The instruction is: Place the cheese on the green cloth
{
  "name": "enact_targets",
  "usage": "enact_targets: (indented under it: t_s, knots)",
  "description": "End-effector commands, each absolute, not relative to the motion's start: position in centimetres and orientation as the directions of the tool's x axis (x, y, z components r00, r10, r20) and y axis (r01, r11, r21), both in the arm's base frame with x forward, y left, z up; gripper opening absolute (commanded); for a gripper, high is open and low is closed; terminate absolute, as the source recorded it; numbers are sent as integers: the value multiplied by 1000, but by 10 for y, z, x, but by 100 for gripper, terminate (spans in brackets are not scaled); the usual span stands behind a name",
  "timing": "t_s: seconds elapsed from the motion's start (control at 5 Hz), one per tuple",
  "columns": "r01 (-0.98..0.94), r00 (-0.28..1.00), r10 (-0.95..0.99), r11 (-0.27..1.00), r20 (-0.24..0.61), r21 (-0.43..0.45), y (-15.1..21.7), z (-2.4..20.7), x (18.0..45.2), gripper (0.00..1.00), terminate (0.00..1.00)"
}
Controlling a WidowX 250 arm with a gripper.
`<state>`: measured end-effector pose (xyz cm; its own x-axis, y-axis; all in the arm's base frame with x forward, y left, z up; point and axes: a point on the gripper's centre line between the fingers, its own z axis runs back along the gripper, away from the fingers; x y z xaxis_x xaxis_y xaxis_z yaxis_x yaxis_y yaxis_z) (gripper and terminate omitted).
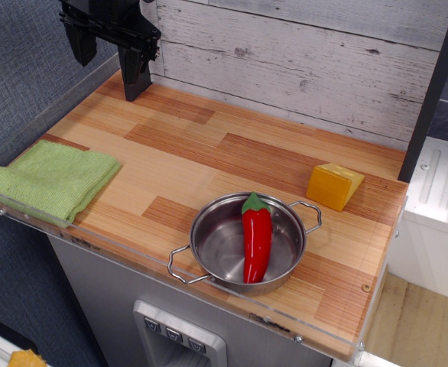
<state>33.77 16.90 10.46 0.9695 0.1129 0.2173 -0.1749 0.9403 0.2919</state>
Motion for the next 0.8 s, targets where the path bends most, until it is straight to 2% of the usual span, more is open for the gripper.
enact_targets:
  t_s: [0.0, 0.2, 0.4, 0.6]
  knots:
    - [-175, 970, 113, 940, 217, 292, 169, 105, 338, 100, 0]
    - [-88, 972, 27, 963, 233, 256, 137, 109, 343, 100, 0]
    - [-15, 978, -35, 970, 203, 241, 103, 112, 345, 100, 0]
    - [55, 978, -91, 980, 187, 190, 71, 113, 344, 100, 0]
